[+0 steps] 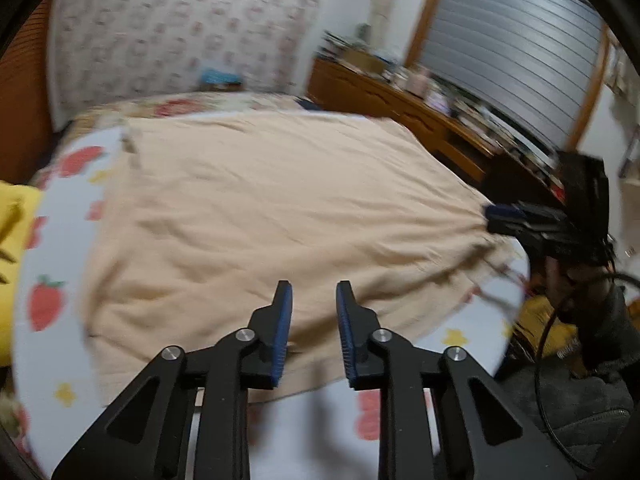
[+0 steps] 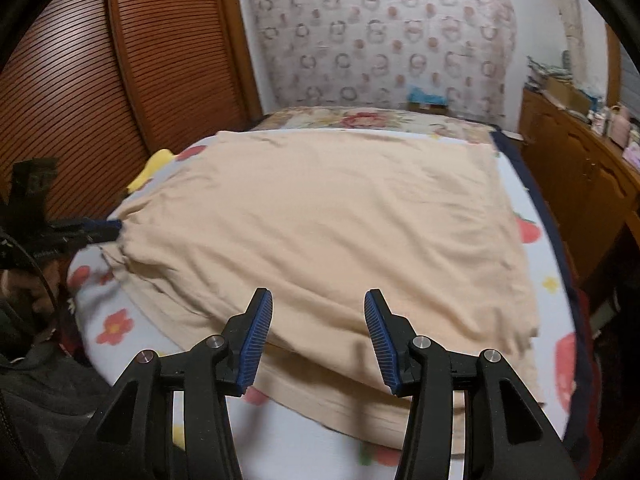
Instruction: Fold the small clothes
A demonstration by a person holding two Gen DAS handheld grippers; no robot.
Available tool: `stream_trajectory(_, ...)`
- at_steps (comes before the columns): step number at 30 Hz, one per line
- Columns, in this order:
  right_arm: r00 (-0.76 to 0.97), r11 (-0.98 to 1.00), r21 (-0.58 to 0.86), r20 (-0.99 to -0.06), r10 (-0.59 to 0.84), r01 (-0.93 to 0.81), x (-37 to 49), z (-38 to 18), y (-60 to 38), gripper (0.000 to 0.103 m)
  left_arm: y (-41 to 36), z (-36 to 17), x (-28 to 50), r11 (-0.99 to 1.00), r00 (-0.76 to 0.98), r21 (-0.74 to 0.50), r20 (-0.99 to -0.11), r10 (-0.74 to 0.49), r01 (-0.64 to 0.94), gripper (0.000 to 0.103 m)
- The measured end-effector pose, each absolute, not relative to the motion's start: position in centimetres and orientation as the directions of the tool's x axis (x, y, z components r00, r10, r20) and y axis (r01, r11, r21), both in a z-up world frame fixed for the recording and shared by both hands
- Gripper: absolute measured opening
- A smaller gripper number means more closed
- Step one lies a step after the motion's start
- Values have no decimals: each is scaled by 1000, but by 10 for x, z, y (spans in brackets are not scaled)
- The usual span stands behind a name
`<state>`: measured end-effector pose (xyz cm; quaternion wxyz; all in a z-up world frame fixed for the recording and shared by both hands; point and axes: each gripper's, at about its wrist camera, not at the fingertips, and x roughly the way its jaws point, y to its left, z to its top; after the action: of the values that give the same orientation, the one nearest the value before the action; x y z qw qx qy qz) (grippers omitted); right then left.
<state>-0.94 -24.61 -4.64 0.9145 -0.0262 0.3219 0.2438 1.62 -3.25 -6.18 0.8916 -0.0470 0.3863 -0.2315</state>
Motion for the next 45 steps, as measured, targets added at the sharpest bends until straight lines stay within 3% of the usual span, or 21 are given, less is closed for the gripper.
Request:
stream_trajectory(10, 626, 850, 107, -631, 459, -516, 10, -55, -235, 46, -77, -78, 24, 856, 497, -198, -743, -449, 477, 20)
stream_trajectory(12, 632, 857, 109, -631, 451, -503, 17, -55, -235, 46, -79, -79, 31, 861, 495, -184, -753, -434, 475, 23)
stream_trajectory(14, 636, 864, 114, -630, 445, -491, 20, -55, -240, 46, -84, -78, 37, 862, 504, -156, -755, -418, 481, 33)
stream_trajectory(25, 645, 888, 117, -647, 407, -444, 19, -65, -253, 46, -94, -83, 47, 868, 552, 4, -773, -312, 497, 33)
stream_trajectory(28, 645, 890, 114, -649, 403, -441, 17, -65, -252, 46, -93, -82, 43, 860, 552, 16, -773, -312, 510, 3)
stream_trajectory(31, 651, 897, 114, -649, 393, -428, 20, -64, -255, 46, -86, -74, 38, 862, 554, -11, -762, -336, 507, 2)
stream_trajectory(38, 673, 910, 106, -639, 372, -402, 18, -56, -264, 46, -66, -29, 0, 836, 555, -117, -698, -453, 536, 2)
stream_trajectory(42, 682, 914, 108, -633, 366, -390, 16, -54, -263, 46, -62, -23, -9, 843, 559, -124, -697, -449, 523, 2)
stream_trajectory(45, 683, 913, 103, -632, 367, -395, 15, -55, -260, 46, -55, -23, -7, 859, 575, -128, -693, -435, 495, 17)
